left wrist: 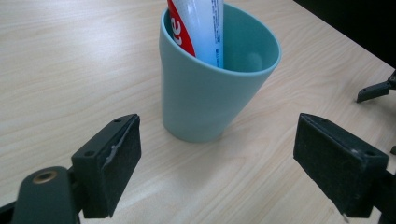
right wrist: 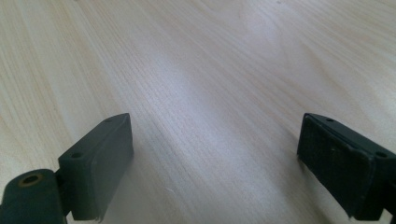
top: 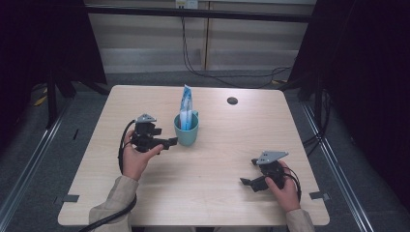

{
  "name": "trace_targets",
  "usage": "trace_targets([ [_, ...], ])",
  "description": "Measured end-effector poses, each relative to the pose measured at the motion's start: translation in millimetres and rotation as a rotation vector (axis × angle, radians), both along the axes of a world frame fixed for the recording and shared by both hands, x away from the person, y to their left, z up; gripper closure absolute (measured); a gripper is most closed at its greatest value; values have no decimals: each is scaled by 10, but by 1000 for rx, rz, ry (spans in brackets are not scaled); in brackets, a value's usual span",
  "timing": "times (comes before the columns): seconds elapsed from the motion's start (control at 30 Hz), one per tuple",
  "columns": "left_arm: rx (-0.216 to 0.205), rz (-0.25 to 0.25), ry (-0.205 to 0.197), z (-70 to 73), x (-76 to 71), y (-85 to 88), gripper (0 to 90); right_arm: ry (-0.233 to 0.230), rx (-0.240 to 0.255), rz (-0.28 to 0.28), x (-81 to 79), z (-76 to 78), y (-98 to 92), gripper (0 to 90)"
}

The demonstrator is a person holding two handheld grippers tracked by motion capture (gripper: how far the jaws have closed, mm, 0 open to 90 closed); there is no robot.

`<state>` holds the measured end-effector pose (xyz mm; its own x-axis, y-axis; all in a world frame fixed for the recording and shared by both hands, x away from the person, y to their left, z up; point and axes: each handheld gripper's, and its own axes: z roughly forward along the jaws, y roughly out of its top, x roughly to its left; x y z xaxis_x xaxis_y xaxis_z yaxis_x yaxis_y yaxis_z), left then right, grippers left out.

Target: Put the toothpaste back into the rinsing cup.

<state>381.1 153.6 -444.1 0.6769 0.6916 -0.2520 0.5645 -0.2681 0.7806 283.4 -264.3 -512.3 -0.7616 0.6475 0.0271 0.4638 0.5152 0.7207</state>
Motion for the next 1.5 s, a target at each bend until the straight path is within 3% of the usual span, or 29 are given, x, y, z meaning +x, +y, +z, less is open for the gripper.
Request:
trace_targets([
  [0.97, 20, -4, 34, -400, -200, 43, 150, 0, 0, -1, 0, 0, 1, 102],
  [1.5, 84, -16, 13, -565, -311, 5, 150, 0, 0, 0, 0, 0, 0, 102],
])
